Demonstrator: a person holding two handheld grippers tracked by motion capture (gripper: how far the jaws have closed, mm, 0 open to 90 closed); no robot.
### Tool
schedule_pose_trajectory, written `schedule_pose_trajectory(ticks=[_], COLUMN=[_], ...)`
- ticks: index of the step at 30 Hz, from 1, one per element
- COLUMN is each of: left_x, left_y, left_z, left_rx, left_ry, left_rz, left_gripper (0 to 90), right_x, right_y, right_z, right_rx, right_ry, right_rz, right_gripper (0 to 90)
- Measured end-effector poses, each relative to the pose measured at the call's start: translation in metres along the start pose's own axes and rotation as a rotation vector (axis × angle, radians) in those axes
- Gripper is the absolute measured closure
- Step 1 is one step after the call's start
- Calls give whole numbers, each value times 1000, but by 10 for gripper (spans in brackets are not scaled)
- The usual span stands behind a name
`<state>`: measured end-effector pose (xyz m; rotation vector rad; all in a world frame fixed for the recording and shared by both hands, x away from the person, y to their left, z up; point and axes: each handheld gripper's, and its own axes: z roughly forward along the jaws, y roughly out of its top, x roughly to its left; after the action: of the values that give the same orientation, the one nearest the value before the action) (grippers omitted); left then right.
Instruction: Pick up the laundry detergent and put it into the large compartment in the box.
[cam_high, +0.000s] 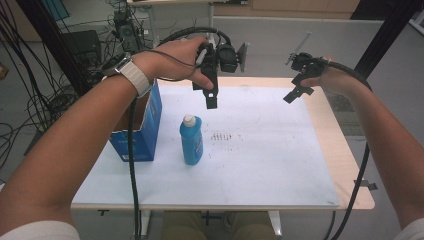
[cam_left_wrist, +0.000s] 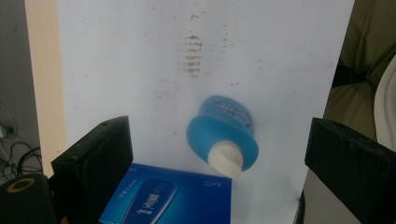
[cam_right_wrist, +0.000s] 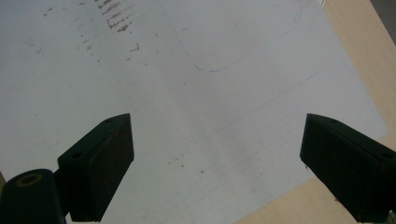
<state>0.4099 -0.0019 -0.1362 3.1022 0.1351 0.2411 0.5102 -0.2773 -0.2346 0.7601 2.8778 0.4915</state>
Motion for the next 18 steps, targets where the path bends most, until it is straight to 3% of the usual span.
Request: schedule_pose_trajectory(ticks=[18], left_x=[-3], left_y=[-1], left_z=[-1], left_rx=[15], left_ry=[14], left_rz=[-10], left_gripper=[80], right_x=[0], right_y=[2], right_z=[2], right_rx=[-4], right_ry=[-2], right_rz=[-6], right_gripper=[97])
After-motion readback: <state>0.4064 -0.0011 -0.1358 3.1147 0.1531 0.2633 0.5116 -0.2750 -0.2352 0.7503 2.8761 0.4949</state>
